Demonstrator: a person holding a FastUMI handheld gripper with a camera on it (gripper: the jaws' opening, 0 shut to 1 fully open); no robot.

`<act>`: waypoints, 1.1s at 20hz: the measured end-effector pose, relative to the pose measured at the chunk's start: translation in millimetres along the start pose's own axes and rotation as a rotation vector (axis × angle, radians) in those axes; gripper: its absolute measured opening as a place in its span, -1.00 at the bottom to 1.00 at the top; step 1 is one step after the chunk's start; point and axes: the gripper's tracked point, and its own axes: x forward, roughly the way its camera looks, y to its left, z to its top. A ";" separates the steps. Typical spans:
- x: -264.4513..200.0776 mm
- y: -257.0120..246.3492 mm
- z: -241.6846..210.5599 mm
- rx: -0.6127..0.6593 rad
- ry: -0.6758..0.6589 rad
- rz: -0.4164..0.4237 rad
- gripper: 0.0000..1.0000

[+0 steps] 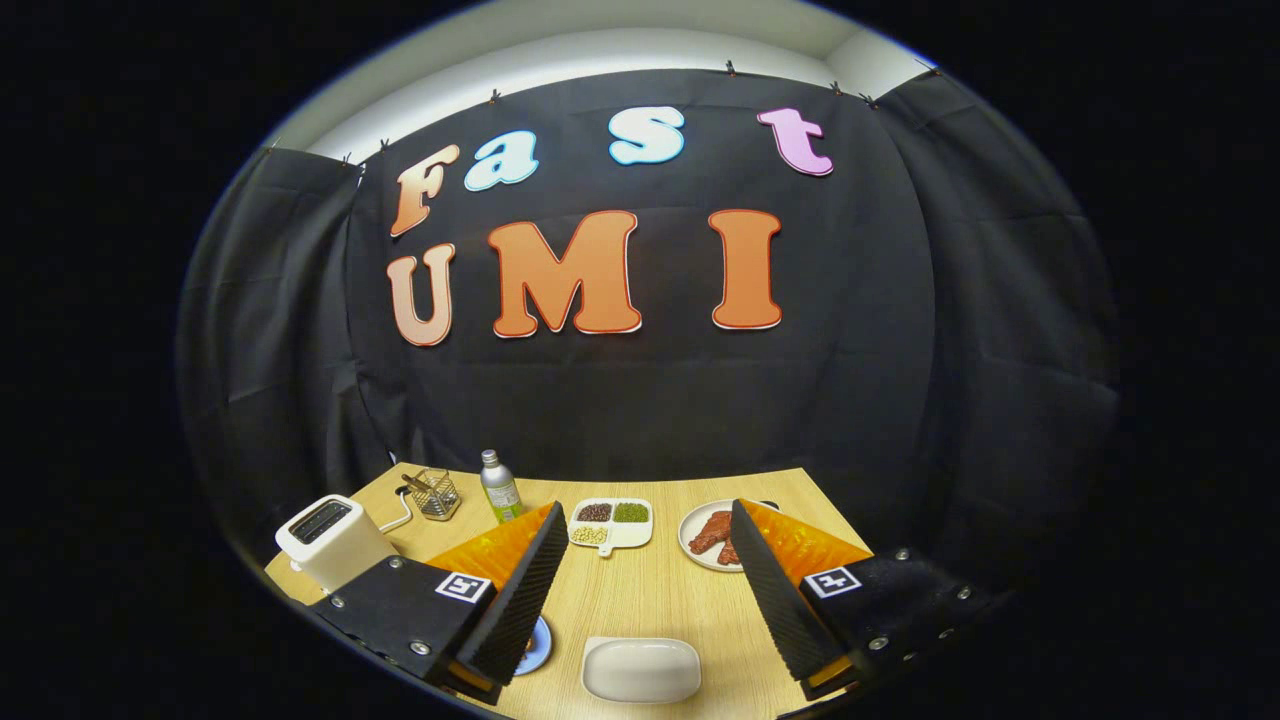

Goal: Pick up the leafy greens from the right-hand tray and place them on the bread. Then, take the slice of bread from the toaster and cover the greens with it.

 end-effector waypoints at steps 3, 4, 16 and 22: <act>-2.0 -3.8 0.9 0.001 -0.002 -0.003 0.96; -1.8 -5.3 1.6 0.003 -0.004 -0.006 0.96; -10.8 -27.6 0.5 0.028 -0.013 -0.033 0.96; -17.7 -42.8 -0.1 0.034 -0.020 -0.055 0.96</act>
